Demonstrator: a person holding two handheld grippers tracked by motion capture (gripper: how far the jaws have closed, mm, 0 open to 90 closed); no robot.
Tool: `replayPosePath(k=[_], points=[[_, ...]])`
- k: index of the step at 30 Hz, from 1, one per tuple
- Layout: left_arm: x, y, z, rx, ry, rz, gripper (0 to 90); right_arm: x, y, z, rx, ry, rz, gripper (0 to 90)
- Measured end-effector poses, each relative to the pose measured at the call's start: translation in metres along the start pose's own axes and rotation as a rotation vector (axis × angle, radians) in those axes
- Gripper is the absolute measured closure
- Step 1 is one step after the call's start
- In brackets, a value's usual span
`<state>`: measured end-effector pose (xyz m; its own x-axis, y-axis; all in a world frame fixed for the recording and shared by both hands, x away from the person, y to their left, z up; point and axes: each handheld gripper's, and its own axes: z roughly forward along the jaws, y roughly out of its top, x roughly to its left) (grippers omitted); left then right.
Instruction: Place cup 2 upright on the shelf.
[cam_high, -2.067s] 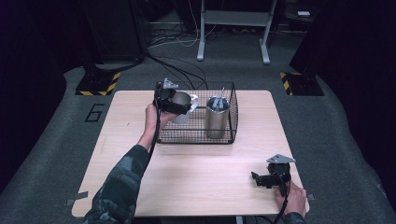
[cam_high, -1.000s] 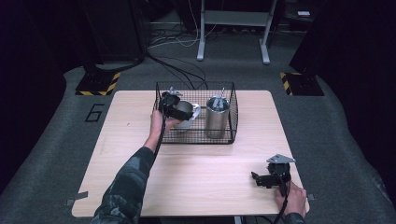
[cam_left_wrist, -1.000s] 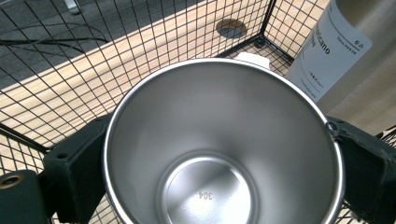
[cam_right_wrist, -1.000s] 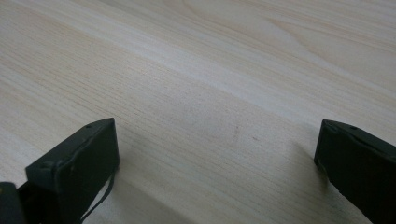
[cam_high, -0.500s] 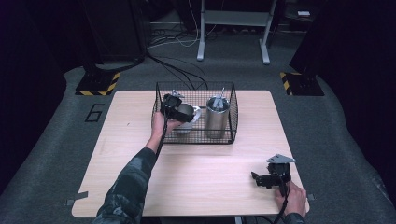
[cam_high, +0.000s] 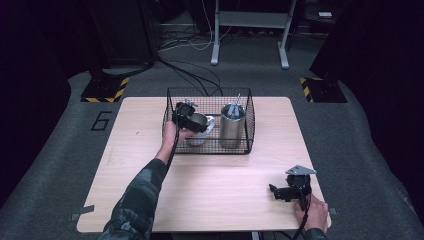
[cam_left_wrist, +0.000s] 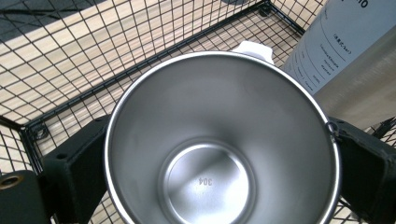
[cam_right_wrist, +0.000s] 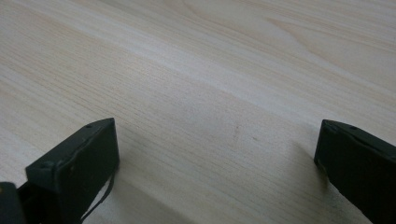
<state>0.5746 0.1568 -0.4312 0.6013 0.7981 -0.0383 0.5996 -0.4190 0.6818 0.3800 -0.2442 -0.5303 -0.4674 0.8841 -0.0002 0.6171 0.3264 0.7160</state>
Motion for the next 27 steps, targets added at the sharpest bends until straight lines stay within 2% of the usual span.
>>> replayPosePath(k=[6,8,14,21,23,25,27], points=[[-0.002,-0.002,-0.002,0.014,0.010,0.012,5.4,0.000,0.000,0.000,0.000,0.000,0.001,0.0],[-0.002,-0.003,-0.002,0.014,0.010,0.005,5.1,0.000,0.000,0.000,0.000,0.000,0.001,0.0],[-0.001,-0.002,-0.009,-0.023,-0.003,-0.005,0.1,0.000,0.000,0.000,0.000,0.000,0.001,0.0],[0.001,0.000,-0.029,-0.081,-0.028,-0.024,0.1,0.000,0.000,0.000,0.000,0.000,0.001,0.0],[0.000,0.000,-0.036,-0.089,-0.034,-0.017,0.1,0.000,0.000,0.000,0.000,0.000,0.000,0.0],[-0.001,0.000,-0.046,-0.097,-0.058,-0.007,0.1,0.000,0.000,0.000,0.000,0.000,0.000,0.0],[-0.003,0.000,-0.052,-0.097,-0.060,0.004,0.1,0.000,0.000,0.000,0.000,0.000,0.001,0.0]])
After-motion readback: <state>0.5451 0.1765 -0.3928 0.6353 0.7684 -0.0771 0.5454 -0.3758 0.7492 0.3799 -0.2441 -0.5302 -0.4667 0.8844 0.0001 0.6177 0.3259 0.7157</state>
